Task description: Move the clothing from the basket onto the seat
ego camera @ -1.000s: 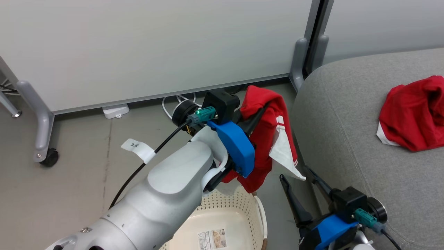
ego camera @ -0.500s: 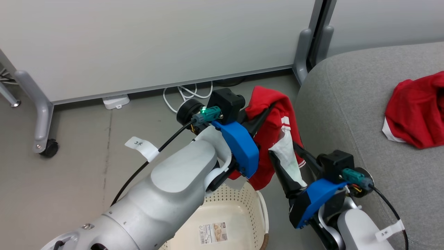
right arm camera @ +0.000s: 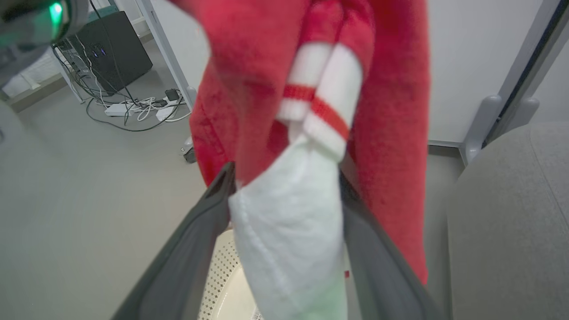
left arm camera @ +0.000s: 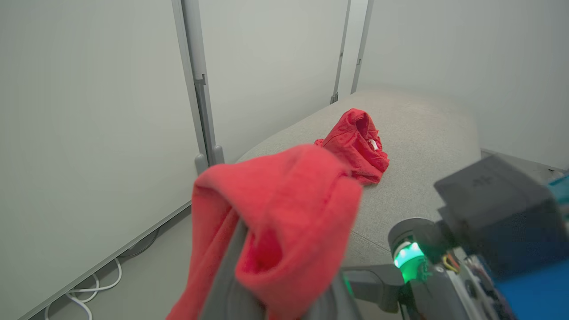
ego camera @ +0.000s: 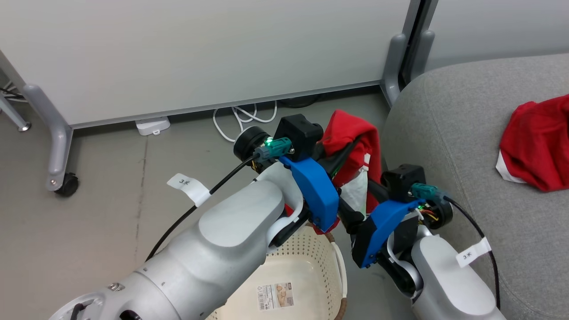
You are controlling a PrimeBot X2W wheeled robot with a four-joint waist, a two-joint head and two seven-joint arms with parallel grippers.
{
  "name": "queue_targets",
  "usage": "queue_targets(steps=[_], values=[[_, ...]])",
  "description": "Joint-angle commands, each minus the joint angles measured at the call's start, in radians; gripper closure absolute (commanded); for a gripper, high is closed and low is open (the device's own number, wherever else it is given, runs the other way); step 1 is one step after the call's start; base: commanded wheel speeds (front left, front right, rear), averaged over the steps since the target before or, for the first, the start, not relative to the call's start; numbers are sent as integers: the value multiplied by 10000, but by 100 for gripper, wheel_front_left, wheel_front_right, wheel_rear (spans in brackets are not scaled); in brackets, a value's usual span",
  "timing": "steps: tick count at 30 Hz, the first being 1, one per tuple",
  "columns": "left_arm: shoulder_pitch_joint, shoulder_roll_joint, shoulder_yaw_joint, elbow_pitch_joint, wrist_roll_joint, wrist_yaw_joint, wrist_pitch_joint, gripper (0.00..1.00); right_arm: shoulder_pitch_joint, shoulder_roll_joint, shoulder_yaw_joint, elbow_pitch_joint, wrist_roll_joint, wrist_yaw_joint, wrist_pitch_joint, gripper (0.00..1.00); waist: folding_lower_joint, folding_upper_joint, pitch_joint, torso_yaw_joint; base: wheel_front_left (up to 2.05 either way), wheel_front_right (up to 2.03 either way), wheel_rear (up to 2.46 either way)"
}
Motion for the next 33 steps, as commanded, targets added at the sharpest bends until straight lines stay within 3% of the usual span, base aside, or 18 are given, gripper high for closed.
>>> queue_targets(steps=[1,2,3,4,5,23,25,26,33], values=[[-181,-4,-14,-35,-53,52,-51,100,-252,-16,101,158,131,5,-80,0,-1,0,-13,-1,0,0,0],[-190,-3,-43,-38,-84,65,-55,100,-368,-16,192,332,223,5,-128,0,-1,0,-22,-2,0,0,0],[-193,-3,-69,-47,-92,73,-59,100,-473,-16,265,504,292,5,-180,6,-1,0,-28,1,0,0,0],[-193,-4,-97,-53,-130,63,-62,100,-576,-16,335,668,361,5,-248,56,-1,0,-35,5,0,0,0],[-193,-3,-128,-56,-155,64,-68,100,-668,-16,399,810,395,5,-325,100,-1,0,-43,9,0,0,0],[-207,-5,-350,145,-445,127,-176,100,-1271,-15,1070,2315,867,5,-1184,100,-1,0,-262,-96,0,0,0],[-210,-5,-378,158,-474,132,-178,64,-1298,-15,1110,2400,894,5,-1230,100,-1,0,-278,-107,0,0,0],[-214,-5,-393,168,-480,133,-180,2,-1326,-16,1124,2440,907,5,-1242,100,-1,0,-284,-110,0,0,0],[-158,-4,-494,247,-508,159,-168,0,-1444,-15,1196,2628,974,5,-1413,100,-1,0,-310,-118,0,0,0]])
